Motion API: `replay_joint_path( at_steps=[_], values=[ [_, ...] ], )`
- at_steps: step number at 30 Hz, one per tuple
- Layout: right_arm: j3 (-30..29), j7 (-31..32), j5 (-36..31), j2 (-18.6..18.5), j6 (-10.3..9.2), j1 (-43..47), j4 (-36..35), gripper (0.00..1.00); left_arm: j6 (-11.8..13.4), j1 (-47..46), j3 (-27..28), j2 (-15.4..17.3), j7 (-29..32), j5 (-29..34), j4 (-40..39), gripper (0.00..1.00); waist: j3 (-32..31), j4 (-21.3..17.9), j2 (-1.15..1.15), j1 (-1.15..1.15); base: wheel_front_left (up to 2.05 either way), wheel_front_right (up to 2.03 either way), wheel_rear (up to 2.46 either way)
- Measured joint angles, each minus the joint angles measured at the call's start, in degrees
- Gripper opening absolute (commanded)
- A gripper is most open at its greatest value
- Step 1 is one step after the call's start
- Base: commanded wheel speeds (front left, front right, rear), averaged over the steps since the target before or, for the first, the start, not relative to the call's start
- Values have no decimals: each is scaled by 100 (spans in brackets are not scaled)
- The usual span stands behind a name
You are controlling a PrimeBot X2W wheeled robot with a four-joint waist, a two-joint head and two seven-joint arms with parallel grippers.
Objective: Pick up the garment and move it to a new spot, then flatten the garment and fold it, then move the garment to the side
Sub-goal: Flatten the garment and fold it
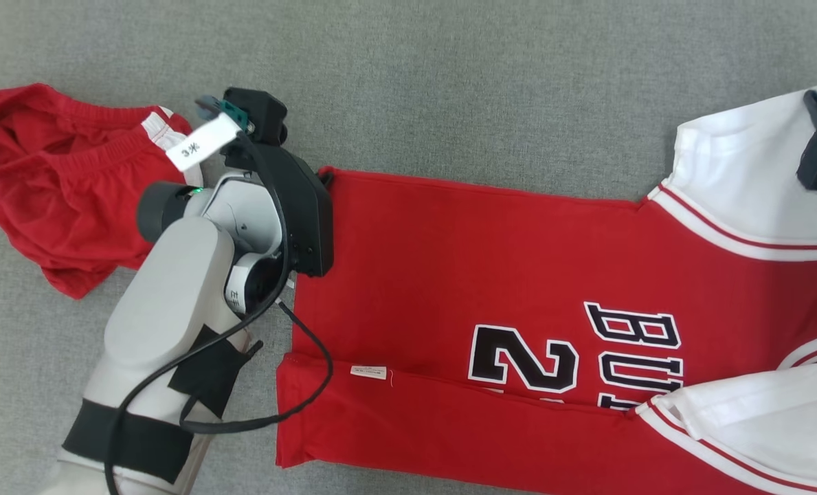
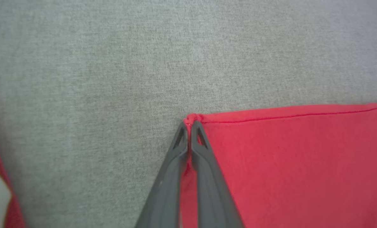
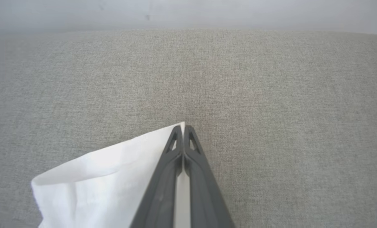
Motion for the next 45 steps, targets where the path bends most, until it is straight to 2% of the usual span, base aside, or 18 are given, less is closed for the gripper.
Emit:
replay_joint_path(
  at_steps=[6, 16, 23, 33, 38, 45],
  values=[
    [-104, -305, 289, 130, 293, 750, -505, 0, -70, 359, -40, -5, -436, -4, -114, 0, -190, 3, 0, 0, 0, 0, 0],
    [-326, -706, 497, 194, 394, 1937, -1663, 0, -85, 1138, 56, 116, -1377, 3, -706, 0, -579, -24, 0, -1, 0, 0, 0],
    [-447, -719, 723, 196, 460, 2864, -2437, 0, -86, 1618, -7, 212, -1714, 41, -1002, 0, -859, -59, 0, -1, 0, 0, 0],
    [-616, -255, 1031, 114, 525, 4124, -3551, 0, -60, 2290, -66, 405, -1958, 65, -1388, 0, -1123, -137, 0, -1, 0, 0, 0],
    [-790, 13, 1061, -38, 523, 4512, -3885, 0, -2, 2516, 7, 526, -2040, 62, -1469, 0, -1185, -177, 0, -1, 0, 0, 0],
    [-906, 517, 1071, -143, 428, 5134, -4340, 0, 43, 2831, 18, 615, -2070, 46, -1606, 0, -1266, -255, -1, -1, 0, 0, 0]
  ],
)
